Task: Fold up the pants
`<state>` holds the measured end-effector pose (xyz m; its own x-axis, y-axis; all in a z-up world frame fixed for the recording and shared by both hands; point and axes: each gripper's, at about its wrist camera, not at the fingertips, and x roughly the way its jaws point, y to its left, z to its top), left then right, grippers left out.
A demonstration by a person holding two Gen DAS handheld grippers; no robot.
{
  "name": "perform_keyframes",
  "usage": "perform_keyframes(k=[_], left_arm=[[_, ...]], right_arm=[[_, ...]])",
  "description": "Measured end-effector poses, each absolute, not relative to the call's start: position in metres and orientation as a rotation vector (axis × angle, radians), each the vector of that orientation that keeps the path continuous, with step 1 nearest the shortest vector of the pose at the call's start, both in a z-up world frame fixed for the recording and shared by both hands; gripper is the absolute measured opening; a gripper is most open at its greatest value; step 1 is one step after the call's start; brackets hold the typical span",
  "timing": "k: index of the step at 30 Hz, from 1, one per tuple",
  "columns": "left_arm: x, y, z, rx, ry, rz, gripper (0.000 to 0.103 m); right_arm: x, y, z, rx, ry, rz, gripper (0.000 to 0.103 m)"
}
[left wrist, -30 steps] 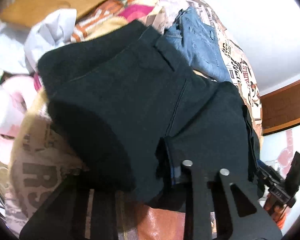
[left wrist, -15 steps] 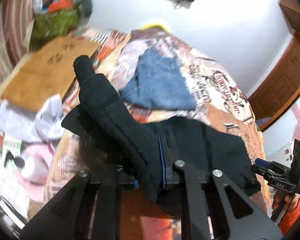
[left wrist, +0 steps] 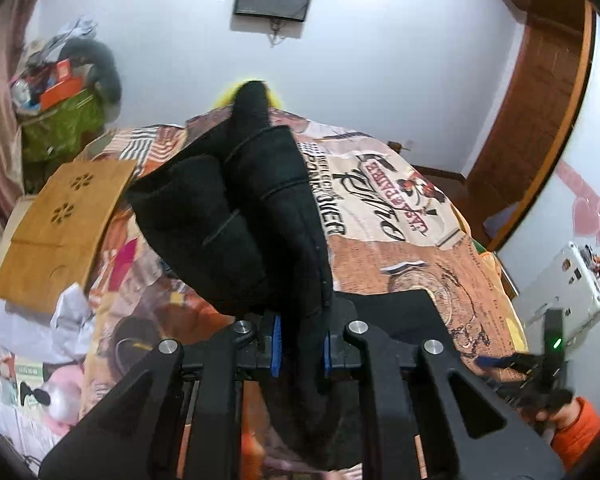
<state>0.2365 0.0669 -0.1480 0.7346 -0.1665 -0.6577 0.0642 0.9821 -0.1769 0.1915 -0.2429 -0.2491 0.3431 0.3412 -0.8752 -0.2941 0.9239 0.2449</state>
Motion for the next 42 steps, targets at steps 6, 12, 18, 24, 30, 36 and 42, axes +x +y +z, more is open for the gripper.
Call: perform_keyframes(k=[6, 12, 18, 24, 30, 36, 42], left_arm=[[0.258, 0.021, -0.151, -0.122, 0.763, -0.195, 0.013], [0.278, -0.036, -0.17, -0.129, 0.849, -0.348, 0.012], [0.27, -0.104, -0.215, 0.008, 0.945, -0.444, 0.012], [0.251, -0.125, -0.254, 0.082, 1.037, -0.49, 0.012], [0.233, -0.126, -0.281, 0.1, 1.08, -0.502, 0.012], [0.228, -0.126, -0.266, 0.153, 1.074, -0.523, 0.028], [0.236, -0.092, -0.225, 0.089, 0.961, -0.476, 0.088]], right_arm=[[0.189, -0.243, -0.25, 0.043, 1.12, 0.437, 0.055], [0.186, -0.245, -0.253, 0.052, 1.098, 0.454, 0.055], [0.184, -0.247, -0.253, 0.067, 1.091, 0.46, 0.055], [0.182, -0.248, -0.253, 0.081, 1.088, 0.464, 0.055], [0.18, -0.247, -0.252, 0.087, 1.089, 0.458, 0.055], [0.177, -0.251, -0.249, 0.106, 1.093, 0.457, 0.055], [0.171, -0.256, -0.24, 0.098, 1.08, 0.448, 0.055]])
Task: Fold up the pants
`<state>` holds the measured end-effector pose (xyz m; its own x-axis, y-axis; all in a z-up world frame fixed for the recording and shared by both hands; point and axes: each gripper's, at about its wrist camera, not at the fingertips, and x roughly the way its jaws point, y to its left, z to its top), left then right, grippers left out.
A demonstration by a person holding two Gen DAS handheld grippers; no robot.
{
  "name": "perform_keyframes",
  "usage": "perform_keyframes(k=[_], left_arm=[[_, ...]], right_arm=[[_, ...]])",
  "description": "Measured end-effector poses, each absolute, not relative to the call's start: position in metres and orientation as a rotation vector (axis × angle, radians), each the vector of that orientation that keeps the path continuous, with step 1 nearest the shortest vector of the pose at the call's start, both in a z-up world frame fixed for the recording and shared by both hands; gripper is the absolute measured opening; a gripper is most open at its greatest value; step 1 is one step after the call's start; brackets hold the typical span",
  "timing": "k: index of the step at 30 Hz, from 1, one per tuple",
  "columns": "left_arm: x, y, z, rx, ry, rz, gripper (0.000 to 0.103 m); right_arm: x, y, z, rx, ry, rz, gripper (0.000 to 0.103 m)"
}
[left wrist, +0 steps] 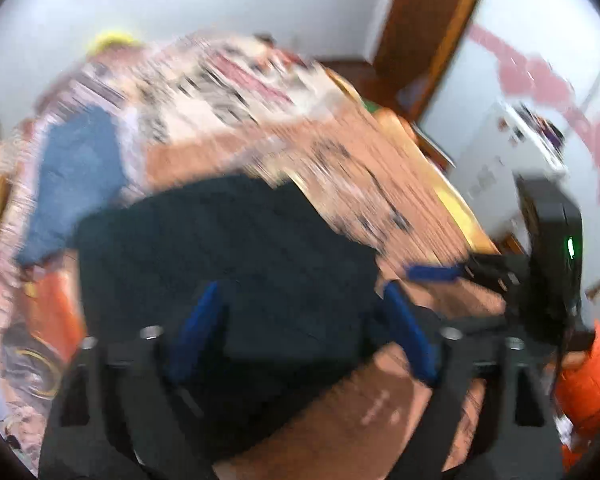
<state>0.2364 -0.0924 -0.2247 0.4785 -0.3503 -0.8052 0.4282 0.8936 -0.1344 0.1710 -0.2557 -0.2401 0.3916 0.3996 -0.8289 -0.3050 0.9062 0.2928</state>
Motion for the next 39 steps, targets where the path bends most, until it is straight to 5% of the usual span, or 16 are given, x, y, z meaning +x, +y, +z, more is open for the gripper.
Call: perform_keyframes(k=[8, 18, 39], left_arm=[[0.319, -0.025, -0.214, 0.124, 0.93, -0.178, 0.089], [0.416, 0.032, -0.311, 0.206, 1.17, 0.016, 0.089], [0.284, 0.063, -0.301, 0.07, 1.195, -0.094, 0.089]], right_arm=[[0.161, -0.259, -0.238, 0.11, 1.076, 0.445, 0.058], [0.158, -0.25, -0.248, 0.11, 1.088, 0.449, 0.058], [0.156, -0.294, -0.21, 0.098, 0.975, 0.315, 0.061]])
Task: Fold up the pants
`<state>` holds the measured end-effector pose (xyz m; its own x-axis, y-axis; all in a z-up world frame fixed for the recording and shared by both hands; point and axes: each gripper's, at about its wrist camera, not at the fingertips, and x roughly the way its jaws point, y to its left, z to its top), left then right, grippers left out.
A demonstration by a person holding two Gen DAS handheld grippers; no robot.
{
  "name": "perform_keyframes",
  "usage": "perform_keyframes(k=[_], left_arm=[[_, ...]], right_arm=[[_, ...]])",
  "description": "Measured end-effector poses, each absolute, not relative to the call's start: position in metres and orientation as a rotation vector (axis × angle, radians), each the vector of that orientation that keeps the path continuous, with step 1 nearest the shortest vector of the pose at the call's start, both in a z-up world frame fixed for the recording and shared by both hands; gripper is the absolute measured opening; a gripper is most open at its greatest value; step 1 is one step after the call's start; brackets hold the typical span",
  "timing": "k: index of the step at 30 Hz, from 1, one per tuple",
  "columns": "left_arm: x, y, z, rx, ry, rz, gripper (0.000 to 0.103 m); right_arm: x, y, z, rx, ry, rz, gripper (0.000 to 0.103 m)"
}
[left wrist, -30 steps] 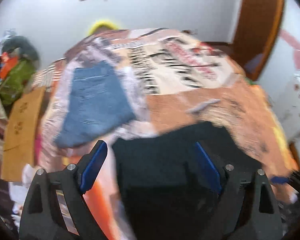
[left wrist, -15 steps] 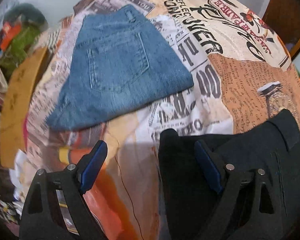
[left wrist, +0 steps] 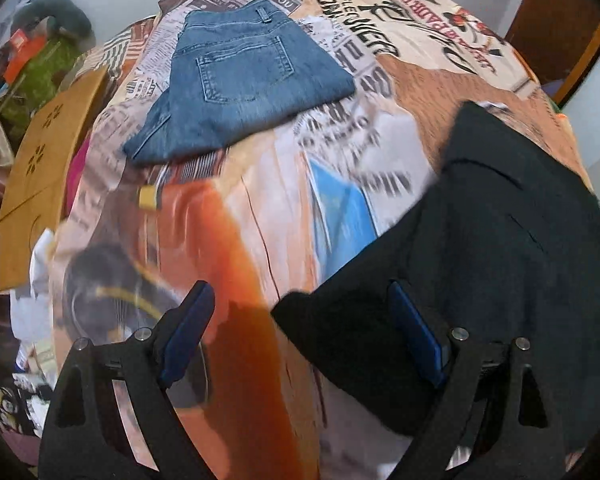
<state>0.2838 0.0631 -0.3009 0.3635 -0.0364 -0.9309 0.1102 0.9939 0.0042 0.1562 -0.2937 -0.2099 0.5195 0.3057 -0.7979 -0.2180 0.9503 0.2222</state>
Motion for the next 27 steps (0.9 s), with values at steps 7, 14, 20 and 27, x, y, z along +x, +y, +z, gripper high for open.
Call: perform_keyframes(k=[7, 14, 20, 27], left_arm=[[0.228, 0.049, -0.285, 0.016, 1.168, -0.156, 0.089], [0.203, 0.028, -0.264, 0.073, 1.097, -0.186, 0.088], [0.223, 0.035, -0.234, 0.084, 1.023, -0.2, 0.088], [0.267, 0.023, -0.226, 0.06, 0.975, -0.263, 0.084]], right_arm=[[0.154, -0.296, -0.203, 0.099, 0.952, 0.31, 0.061], [0.156, -0.286, -0.201, 0.069, 0.941, 0.338, 0.061], [0.17, -0.279, -0.198, 0.077, 0.925, 0.369, 0.061], [0.209, -0.269, -0.202, 0.137, 0.92, 0.413, 0.061]])
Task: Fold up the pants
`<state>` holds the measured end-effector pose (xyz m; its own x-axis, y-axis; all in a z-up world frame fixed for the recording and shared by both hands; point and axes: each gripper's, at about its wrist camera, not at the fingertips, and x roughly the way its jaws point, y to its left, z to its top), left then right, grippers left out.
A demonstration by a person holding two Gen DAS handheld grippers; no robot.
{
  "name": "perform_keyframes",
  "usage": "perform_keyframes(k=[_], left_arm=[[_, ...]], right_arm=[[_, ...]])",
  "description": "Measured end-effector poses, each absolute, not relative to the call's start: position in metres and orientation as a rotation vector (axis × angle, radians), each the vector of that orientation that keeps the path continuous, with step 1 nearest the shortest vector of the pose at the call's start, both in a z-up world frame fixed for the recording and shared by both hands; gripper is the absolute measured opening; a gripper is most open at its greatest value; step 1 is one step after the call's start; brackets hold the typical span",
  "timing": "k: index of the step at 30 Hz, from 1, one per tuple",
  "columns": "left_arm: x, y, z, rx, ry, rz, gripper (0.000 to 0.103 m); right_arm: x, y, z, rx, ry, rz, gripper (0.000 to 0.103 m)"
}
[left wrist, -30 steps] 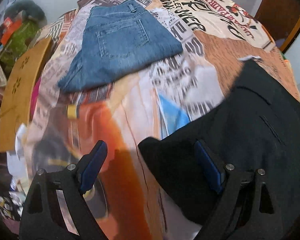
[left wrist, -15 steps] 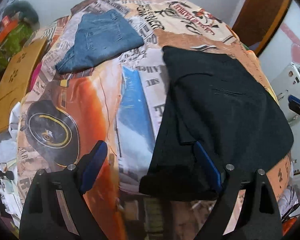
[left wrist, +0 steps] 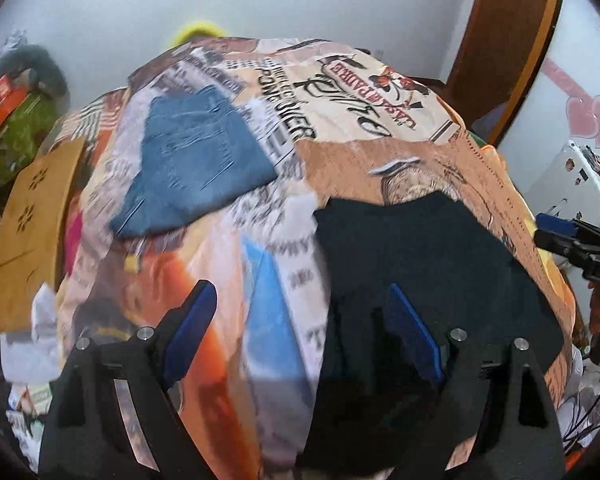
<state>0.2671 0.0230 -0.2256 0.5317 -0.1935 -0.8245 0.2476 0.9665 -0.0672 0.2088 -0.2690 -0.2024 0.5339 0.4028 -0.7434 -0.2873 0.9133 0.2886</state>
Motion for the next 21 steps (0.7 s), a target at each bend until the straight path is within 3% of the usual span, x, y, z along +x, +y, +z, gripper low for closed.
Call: perform_keyframes(k=[6, 13, 16, 21], left_arm=[[0.311, -0.001, -0.256, 0.06, 1.059, -0.331, 0.054], [0.332, -0.002, -0.274, -0.03, 1.101, -0.394, 0.053], [0.336, -0.001, -0.282, -0.07, 1.129, -0.423, 0.053], [0.34, -0.005, -0.289, -0.109, 1.139, -0.447, 0.049]], right_arm=[[0.242, -0.253, -0.22, 0.127, 0.966, 0.45, 0.059], [0.272, -0.239, -0.248, 0.093, 1.037, 0.474, 0.058], [0.277, -0.238, -0.257, 0.129, 1.06, 0.499, 0.047], [0.272, -0.238, -0.257, 0.139, 1.035, 0.502, 0.038]])
